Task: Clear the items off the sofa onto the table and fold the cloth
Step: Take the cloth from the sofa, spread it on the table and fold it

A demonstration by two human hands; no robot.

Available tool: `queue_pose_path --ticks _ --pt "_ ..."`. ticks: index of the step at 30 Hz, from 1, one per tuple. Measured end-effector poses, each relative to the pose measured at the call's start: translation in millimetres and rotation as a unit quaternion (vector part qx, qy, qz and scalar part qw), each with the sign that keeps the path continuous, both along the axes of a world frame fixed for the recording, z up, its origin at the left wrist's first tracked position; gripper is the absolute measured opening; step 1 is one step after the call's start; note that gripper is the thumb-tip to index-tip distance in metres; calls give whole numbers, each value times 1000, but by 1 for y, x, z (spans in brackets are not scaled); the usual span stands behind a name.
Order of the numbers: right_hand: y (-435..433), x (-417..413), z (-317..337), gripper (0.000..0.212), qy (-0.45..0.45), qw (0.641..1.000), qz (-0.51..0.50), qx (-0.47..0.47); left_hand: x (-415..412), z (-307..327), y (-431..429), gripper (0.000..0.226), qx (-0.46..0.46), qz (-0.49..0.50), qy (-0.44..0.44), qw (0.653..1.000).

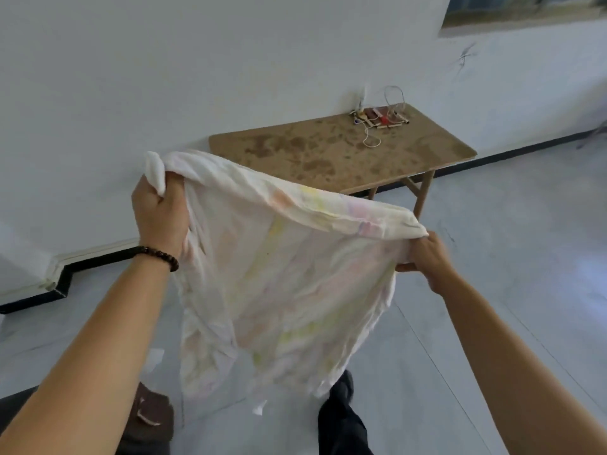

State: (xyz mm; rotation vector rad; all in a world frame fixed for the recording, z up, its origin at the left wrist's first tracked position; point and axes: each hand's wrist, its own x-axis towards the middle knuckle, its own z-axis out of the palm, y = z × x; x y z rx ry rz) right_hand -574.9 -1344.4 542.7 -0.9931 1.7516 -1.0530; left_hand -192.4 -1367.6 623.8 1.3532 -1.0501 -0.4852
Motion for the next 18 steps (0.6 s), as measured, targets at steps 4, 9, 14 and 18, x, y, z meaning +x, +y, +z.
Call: queue_pose_path --ticks 4,9,14,18 --pt "-112 -28 35 38 66 992 -22 -109 0 -7 -95 33 26 27 -106 994" --pt "-249 -65 91 24 319 930 -8 -184 20 13 -204 31 63 59 -274 958" --pt "-376 -84 151 20 455 861 -13 -227 43 54 -289 42 57 136 -428 891" --pt "-460 -75 187 23 461 836 -62 -291 56 73 -357 36 20 187 -452 872"
